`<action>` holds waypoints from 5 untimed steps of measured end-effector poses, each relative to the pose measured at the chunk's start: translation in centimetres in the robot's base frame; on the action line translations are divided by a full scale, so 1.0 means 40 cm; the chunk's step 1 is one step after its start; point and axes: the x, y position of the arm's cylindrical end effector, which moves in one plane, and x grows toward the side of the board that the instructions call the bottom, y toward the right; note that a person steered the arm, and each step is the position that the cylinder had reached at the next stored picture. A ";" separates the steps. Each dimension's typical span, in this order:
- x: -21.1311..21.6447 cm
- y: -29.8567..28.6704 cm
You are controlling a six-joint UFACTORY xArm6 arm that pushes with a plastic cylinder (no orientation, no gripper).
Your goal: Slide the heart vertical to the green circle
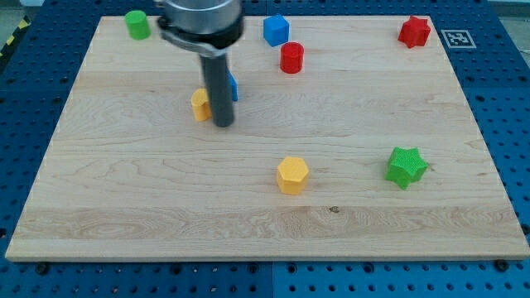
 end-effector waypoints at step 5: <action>-0.062 -0.005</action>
